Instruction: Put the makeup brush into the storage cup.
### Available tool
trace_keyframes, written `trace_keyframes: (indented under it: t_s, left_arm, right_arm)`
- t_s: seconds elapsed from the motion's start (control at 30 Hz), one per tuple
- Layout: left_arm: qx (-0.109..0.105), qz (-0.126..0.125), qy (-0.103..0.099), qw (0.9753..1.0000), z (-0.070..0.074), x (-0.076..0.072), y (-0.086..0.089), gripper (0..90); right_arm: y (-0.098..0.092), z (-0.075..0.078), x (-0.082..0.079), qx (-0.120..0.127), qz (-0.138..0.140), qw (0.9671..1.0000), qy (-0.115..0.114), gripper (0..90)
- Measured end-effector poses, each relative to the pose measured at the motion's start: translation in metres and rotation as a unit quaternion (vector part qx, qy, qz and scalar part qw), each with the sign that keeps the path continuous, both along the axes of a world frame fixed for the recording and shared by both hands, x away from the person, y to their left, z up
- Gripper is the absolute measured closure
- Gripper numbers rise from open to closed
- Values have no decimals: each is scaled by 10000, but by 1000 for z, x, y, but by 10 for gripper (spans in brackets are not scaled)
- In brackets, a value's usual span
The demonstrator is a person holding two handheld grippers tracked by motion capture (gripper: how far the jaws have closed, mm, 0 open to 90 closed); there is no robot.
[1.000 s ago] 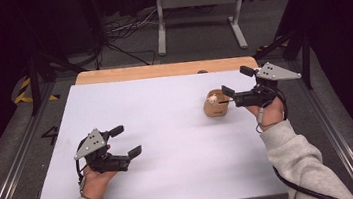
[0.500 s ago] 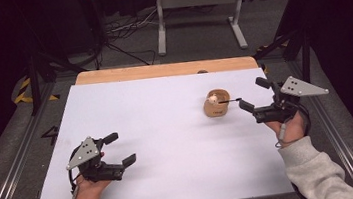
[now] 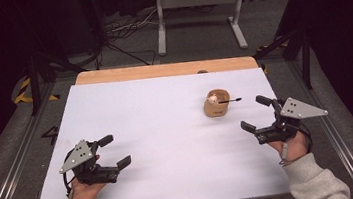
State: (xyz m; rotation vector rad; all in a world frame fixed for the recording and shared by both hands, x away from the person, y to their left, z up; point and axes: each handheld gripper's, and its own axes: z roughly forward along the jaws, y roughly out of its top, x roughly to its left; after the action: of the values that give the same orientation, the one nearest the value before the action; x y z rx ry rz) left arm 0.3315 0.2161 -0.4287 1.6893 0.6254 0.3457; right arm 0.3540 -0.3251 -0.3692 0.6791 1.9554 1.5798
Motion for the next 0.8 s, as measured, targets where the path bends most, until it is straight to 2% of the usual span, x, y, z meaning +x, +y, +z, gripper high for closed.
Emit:
trace_keyframes:
  t_s: [0.8]
  left_arm:
    - [-165, 119, 36, 9998, -6, -3, 5, 48]
  right_arm:
    - [8, -50, -13, 24, 101, 9997, 215, 0]
